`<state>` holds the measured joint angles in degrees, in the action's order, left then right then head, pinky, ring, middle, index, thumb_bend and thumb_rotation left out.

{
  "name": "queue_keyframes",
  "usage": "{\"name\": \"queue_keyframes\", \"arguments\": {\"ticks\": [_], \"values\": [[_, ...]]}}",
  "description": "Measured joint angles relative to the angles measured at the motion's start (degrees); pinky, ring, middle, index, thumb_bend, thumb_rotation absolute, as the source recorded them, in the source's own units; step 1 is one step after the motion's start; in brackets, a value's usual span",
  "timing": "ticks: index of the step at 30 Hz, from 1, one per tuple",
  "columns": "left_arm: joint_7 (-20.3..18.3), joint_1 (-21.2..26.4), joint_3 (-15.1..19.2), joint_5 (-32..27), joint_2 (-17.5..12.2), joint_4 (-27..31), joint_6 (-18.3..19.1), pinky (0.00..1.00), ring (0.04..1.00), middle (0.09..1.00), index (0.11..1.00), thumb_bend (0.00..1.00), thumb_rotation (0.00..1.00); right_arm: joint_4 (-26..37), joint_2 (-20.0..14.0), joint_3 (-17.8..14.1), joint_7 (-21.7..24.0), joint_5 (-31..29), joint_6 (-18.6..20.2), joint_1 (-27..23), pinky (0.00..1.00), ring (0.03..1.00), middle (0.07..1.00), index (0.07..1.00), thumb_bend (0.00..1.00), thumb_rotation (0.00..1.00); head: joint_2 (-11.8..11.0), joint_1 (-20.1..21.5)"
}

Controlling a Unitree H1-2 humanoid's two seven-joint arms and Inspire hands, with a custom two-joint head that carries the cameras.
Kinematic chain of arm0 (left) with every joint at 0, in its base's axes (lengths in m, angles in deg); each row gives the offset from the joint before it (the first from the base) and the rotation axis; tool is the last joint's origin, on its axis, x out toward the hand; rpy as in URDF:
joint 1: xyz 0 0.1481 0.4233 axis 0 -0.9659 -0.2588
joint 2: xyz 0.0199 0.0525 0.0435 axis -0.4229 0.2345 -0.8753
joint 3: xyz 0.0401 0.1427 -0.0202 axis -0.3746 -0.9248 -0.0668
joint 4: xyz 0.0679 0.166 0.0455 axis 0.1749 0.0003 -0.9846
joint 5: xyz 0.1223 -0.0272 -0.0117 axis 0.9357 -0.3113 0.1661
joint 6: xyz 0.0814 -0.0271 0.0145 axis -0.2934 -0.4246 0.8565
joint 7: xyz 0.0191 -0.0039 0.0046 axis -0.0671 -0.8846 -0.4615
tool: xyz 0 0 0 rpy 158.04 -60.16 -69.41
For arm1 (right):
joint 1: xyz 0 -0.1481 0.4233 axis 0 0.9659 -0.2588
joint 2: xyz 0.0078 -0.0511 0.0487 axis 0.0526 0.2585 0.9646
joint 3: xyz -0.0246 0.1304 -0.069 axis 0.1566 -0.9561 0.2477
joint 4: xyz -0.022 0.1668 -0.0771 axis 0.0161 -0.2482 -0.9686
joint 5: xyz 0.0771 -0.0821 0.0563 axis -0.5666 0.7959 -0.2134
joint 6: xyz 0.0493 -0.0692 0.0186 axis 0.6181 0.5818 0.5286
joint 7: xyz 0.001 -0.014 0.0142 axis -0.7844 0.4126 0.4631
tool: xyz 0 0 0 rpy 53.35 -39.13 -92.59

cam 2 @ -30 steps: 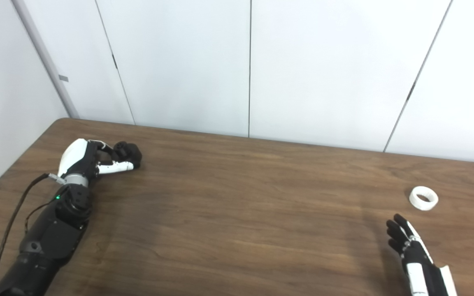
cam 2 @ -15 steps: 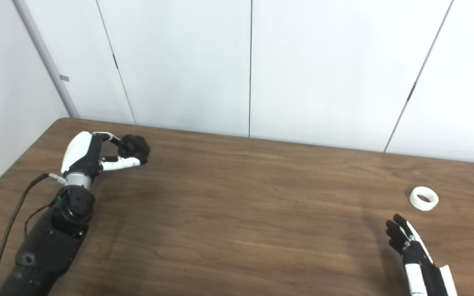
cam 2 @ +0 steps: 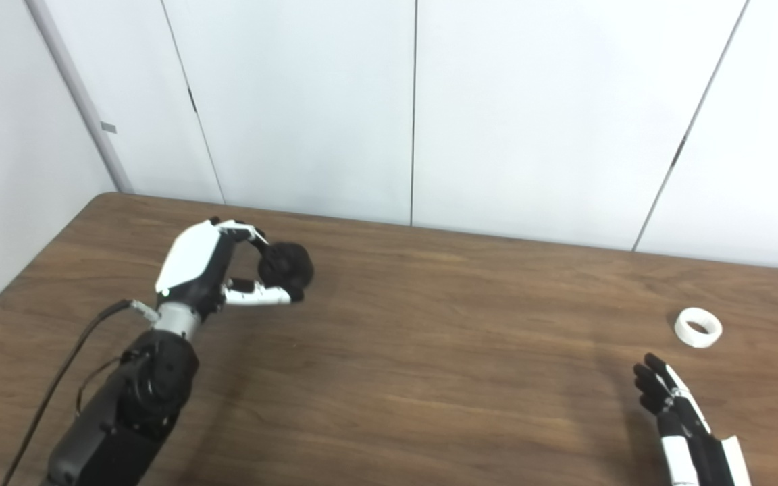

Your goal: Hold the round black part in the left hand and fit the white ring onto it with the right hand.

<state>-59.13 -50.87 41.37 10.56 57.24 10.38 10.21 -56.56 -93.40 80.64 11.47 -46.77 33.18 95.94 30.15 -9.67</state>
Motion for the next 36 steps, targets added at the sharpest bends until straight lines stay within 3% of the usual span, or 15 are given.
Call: {"name": "queue_keyframes", "arguments": {"ticks": [9,24,36], "values": [[-1.83,-4.96,-5.41,6.59,3.68,5.1,-3.37,1.0,0.894,0.773,0.484,0.52,0.05,1.2,0.81,0.6,-1.12,2.42,1.61,0.41,0.87,0.89,0.878,0.89,0.65,0.98,1.58,3.87],[-4.23,-10.4,-8.98,11.52,8.55,7.16,-7.85,1.0,0.893,0.78,0.485,0.52,0.05,5.11,2.99,4.69,-4.98,5.79,7.77,1.03,0.89,0.906,0.887,0.901,0.54,1.0,4.31,9.41],[-3.11,-15.32,-9.93,12.6,9.28,6.08,-13.46,1.0,0.877,0.77,0.485,0.52,0.05,7.35,3.17,6.48,-7.0,6.15,11.94,0.66,0.89,0.905,0.887,0.896,0.56,1.0,6.15,10.81]]}}
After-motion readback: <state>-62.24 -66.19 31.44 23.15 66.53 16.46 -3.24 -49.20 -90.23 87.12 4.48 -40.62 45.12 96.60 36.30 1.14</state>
